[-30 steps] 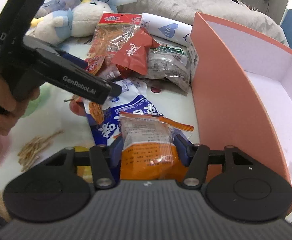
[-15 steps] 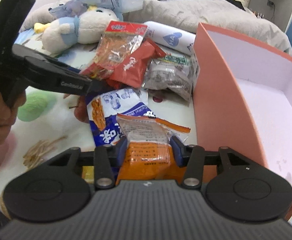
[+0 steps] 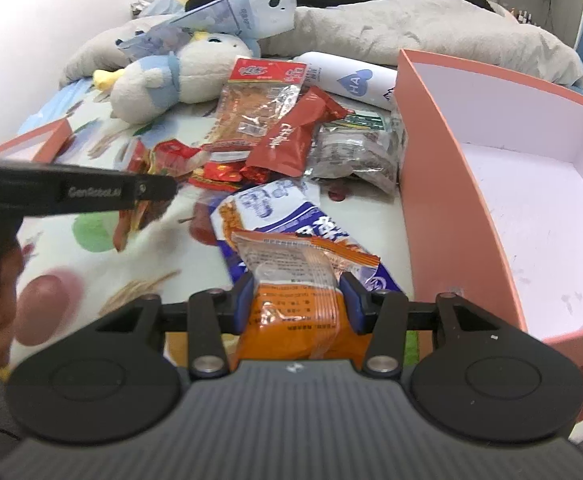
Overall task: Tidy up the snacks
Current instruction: 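Grasp a small clear snack packet with the left gripper while the right lifts the orange bag, then carry both packets over the pink box and open both grippers to drop them, then move both grippers back toward the snack pile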
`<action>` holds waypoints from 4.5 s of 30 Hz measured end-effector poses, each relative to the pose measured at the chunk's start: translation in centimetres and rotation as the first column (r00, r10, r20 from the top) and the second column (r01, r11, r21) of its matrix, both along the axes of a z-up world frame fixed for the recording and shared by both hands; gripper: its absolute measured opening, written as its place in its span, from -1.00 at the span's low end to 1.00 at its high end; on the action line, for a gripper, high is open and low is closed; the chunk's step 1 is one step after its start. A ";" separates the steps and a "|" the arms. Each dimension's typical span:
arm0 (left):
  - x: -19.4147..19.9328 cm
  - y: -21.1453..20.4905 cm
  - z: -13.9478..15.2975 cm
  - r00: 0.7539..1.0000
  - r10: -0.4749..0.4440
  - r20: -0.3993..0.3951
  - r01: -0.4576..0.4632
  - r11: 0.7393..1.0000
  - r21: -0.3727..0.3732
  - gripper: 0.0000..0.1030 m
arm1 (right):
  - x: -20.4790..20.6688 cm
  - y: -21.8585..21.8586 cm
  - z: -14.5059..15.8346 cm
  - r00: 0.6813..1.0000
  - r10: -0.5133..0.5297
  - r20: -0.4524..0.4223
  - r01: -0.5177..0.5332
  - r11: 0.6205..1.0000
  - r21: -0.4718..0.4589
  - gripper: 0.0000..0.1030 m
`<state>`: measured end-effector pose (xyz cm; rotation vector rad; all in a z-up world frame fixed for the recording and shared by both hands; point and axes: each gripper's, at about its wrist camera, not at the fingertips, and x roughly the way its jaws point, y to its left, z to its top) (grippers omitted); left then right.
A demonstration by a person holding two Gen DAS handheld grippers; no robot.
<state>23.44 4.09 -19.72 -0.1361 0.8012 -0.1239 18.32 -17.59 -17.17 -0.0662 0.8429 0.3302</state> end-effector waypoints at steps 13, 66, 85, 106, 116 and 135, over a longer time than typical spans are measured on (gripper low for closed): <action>-6.6 0.7 1.5 0.987 0.163 0.004 -0.162 0.980 -0.113 -0.80 | -2.1 -0.5 1.0 0.999 0.032 -0.025 -0.031 0.999 0.014 -0.05; 9.5 -25.6 16.7 0.970 -0.234 0.058 0.241 0.954 -0.179 -0.80 | 8.4 -22.0 11.9 0.954 -0.283 0.101 0.281 0.959 0.031 -0.04; 14.5 -28.4 8.8 0.924 -0.313 -0.217 0.289 0.947 -0.138 -0.47 | 10.5 -25.2 3.1 0.938 -0.298 -0.178 0.308 0.951 0.027 -0.01; 9.1 -23.2 20.2 0.963 -0.262 0.071 0.267 0.960 -0.080 0.05 | 7.1 -22.8 13.1 0.956 -0.290 0.051 0.281 0.950 0.132 0.00; 2.3 -18.8 24.8 0.949 -0.218 0.227 0.234 0.971 -0.047 0.11 | 2.7 -19.1 18.2 0.947 -0.247 0.207 0.212 0.961 0.176 0.00; -11.7 -9.1 23.7 0.943 -0.056 0.329 0.062 0.998 -0.008 0.25 | -6.1 -12.8 18.3 0.939 -0.169 0.301 0.091 0.962 0.258 0.01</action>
